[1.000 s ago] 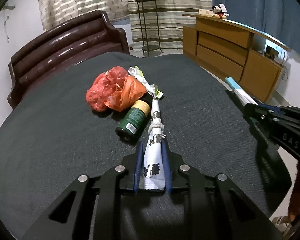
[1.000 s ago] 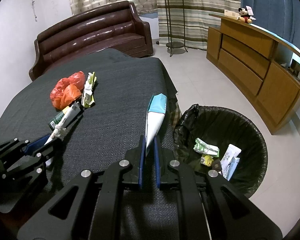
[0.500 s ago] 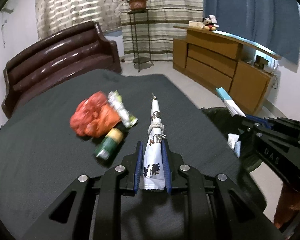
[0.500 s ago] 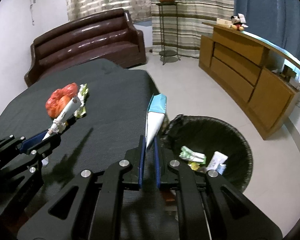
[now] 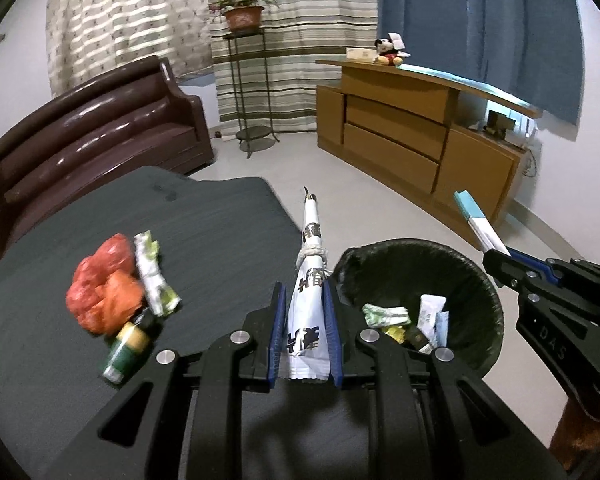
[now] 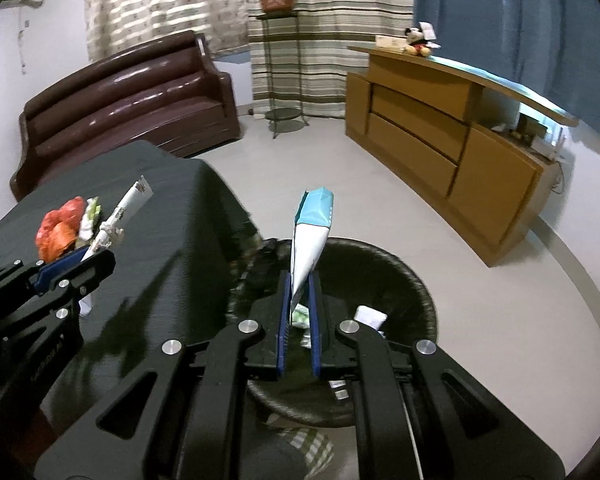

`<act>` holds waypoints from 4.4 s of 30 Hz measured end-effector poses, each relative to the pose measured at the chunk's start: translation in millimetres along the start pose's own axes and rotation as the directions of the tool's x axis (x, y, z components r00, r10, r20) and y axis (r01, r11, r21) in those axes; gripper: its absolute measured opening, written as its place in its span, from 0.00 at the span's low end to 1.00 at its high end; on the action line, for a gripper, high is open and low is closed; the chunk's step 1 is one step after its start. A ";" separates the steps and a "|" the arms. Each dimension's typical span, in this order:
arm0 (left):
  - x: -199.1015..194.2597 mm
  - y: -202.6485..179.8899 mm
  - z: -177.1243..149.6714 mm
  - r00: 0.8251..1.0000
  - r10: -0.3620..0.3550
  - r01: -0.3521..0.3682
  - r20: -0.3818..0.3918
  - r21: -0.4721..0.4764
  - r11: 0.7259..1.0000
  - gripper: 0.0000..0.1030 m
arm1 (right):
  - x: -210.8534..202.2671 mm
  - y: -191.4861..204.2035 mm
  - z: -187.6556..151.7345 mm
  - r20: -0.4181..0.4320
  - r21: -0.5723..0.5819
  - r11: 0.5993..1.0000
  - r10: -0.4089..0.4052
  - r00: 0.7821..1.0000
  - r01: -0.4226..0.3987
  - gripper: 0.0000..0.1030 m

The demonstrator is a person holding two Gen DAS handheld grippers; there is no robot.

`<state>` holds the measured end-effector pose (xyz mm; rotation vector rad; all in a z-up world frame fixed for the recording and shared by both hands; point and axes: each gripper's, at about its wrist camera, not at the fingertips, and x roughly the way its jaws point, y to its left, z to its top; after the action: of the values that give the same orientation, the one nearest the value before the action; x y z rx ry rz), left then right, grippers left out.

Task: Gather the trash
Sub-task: 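Carry both tubes over the black bin and open both grippers, then return to the table and grasp the green spray can with the left gripper, then grasp the orange plastic bag with the right gripper while the left gripper holds the spray can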

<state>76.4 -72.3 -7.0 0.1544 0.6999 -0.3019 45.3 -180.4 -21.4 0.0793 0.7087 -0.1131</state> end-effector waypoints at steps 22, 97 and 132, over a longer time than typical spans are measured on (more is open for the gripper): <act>48.1 -53.5 16.0 0.998 -0.011 0.016 -0.058 0.081 0.997 0.19 | 27.7 -55.9 0.1 -0.021 0.086 0.994 -0.058 0.998 0.060 0.09; 15.6 130.1 -39.2 0.972 0.120 -0.150 -0.202 -0.140 0.979 0.42 | 48.1 129.6 11.0 -0.132 -0.123 0.969 0.199 0.971 -0.215 0.35; -54.0 202.8 -78.5 0.968 0.200 -0.230 -0.151 -0.219 0.948 0.24 | 32.9 198.6 4.5 -0.150 -0.216 0.937 0.247 0.957 -0.276 0.36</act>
<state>55.1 150.1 -23.1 0.0229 0.8316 0.0020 98.9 13.4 -32.7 -0.0475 0.8211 0.2339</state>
